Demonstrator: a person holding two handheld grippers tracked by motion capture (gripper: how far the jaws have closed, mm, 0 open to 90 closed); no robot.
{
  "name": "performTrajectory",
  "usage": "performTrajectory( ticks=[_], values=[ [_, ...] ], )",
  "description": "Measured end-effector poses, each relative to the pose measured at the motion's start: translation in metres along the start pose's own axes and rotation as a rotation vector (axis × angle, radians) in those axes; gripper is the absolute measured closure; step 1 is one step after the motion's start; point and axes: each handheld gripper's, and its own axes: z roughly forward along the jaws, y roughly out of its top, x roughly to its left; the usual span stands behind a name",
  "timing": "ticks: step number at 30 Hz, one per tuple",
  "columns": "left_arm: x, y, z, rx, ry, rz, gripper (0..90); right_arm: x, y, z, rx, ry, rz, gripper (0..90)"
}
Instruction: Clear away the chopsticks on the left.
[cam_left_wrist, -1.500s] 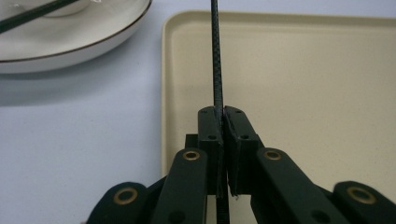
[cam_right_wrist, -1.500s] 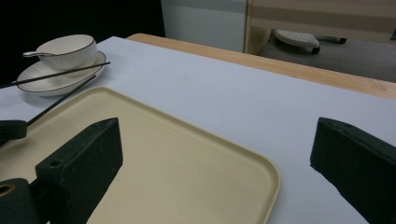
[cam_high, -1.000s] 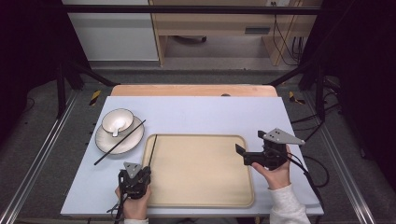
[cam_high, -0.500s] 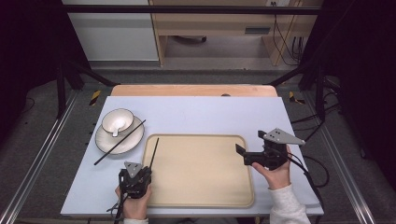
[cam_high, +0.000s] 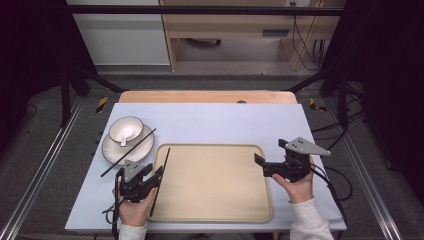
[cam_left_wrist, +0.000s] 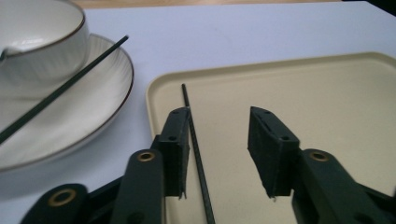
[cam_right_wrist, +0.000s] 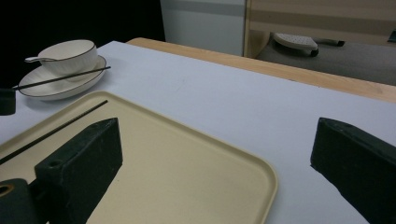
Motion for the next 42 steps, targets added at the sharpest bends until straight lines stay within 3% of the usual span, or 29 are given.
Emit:
performTrajectory(
  ticks=[2,4,10,18,25,29,36,42],
  values=[
    [0.003,0.007,-0.001,0.001,-0.024,0.034,52.7,0.0,0.0,-0.001,0.001,0.0,0.001,2.4],
    [0.007,0.012,-0.002,0.012,-0.062,0.042,47.9,0.0,0.0,-0.001,0.0,-0.002,0.005,2.3],
    [0.016,0.018,-0.004,0.041,-0.073,0.128,37.2,-0.001,0.001,-0.004,-0.008,-0.001,0.005,2.3],
    [0.042,0.013,-0.004,0.029,-0.152,0.138,31.6,-0.002,0.002,-0.005,-0.017,0.001,0.009,2.3],
    [0.07,0.007,-0.008,0.029,-0.155,0.135,30.4,-0.002,0.002,-0.004,-0.009,0.002,0.0,2.2],
    [0.083,0.004,-0.008,0.052,-0.131,0.122,29.9,-0.001,0.001,-0.003,-0.007,0.002,-0.003,2.2],
    [0.098,0.003,-0.007,0.05,-0.128,0.117,30.4,-0.001,0.001,-0.002,-0.002,0.002,-0.003,2.2],
    [0.111,0.003,-0.001,0.089,-0.086,0.112,31.9,-0.001,0.001,-0.001,-0.001,0.0,-0.001,2.2]
  ],
)
